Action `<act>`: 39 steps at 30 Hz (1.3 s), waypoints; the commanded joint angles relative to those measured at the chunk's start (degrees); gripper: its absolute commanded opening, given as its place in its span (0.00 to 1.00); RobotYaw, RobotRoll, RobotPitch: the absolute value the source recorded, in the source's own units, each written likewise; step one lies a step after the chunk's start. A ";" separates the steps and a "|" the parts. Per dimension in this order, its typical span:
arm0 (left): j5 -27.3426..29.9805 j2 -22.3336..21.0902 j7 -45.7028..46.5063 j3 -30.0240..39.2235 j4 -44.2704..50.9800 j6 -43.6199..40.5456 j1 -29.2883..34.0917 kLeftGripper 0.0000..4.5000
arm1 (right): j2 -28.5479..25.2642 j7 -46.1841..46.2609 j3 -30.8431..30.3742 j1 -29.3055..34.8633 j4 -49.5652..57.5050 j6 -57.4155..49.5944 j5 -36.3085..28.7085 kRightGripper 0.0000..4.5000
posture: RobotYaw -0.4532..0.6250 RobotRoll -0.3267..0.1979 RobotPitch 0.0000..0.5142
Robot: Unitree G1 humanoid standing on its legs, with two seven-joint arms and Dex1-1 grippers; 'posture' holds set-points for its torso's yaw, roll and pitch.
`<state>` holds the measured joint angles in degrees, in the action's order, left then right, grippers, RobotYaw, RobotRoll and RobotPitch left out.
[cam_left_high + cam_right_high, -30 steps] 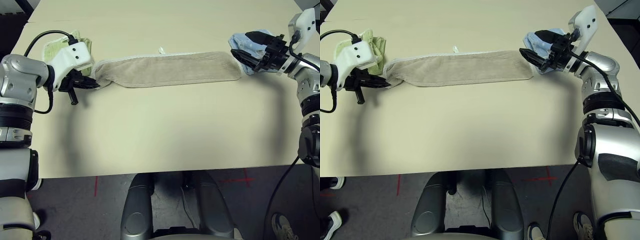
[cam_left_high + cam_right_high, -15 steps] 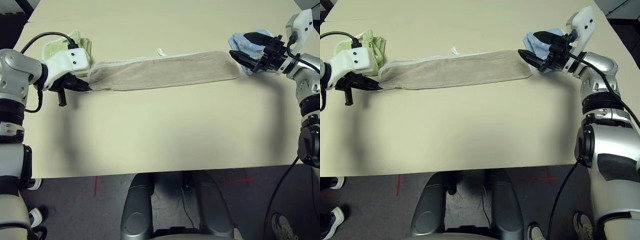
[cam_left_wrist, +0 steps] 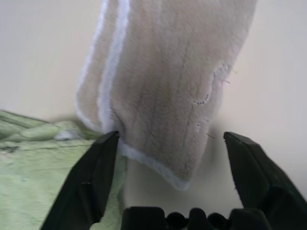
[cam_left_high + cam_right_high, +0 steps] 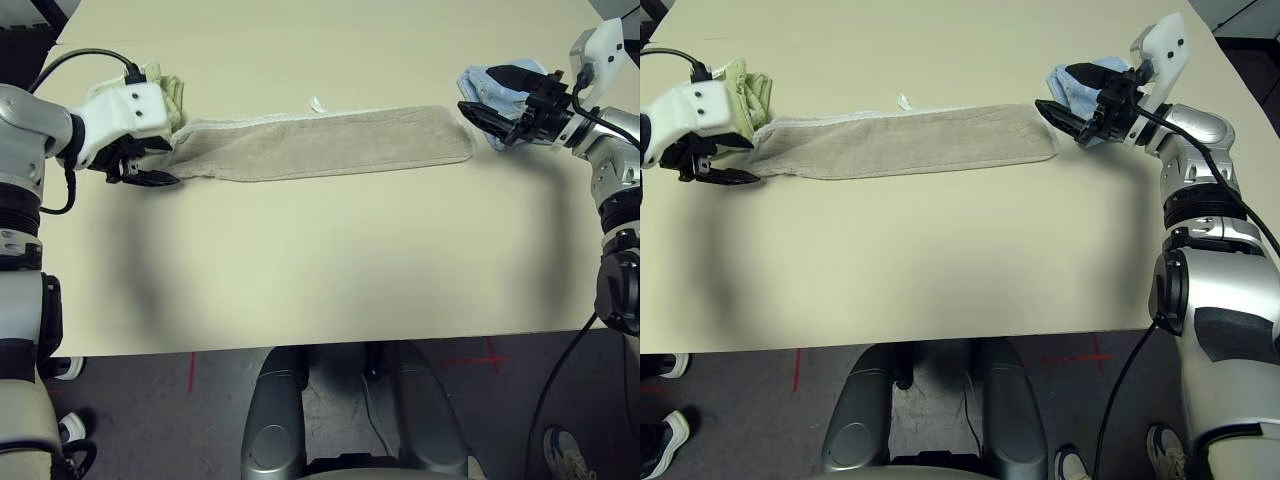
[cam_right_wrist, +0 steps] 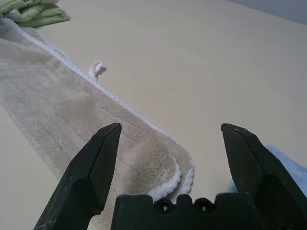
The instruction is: Fold the towel and set it aside.
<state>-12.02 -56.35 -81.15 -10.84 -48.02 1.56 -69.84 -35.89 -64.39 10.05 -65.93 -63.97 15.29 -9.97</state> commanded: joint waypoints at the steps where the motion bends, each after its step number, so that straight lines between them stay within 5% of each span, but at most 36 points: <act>1: 1.95 0.60 1.87 2.39 0.13 -2.21 -2.01 0.99 | -0.70 -0.32 -0.19 0.97 0.37 -0.31 0.32 1.00 | 0.43 0.62 0.57; 7: 12.54 5.67 3.29 10.88 2.65 -15.10 -2.31 0.99 | -2.18 -6.35 2.03 1.82 1.54 -9.79 -3.82 1.00 | 0.44 0.62 0.58; 18: 29.17 13.34 6.79 19.12 29.37 -26.00 20.40 0.99 | -4.74 -6.48 7.27 9.65 12.38 -33.14 -12.51 1.00 | 0.42 0.62 0.58; 30: 29.57 15.01 7.86 16.06 33.68 -17.25 27.02 0.99 | -8.76 -3.06 8.82 16.25 20.80 -59.83 -19.10 1.00 | 0.43 0.62 0.58; 39: 30.55 15.04 9.12 15.12 36.78 -17.53 29.15 0.99 | -3.91 9.52 16.68 23.00 30.73 -74.51 -27.71 1.00 | 0.43 0.62 0.59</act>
<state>17.87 -41.23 -72.03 5.03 -13.28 -15.99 -41.90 -40.35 -57.22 24.49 -44.38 -35.00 -57.58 -35.85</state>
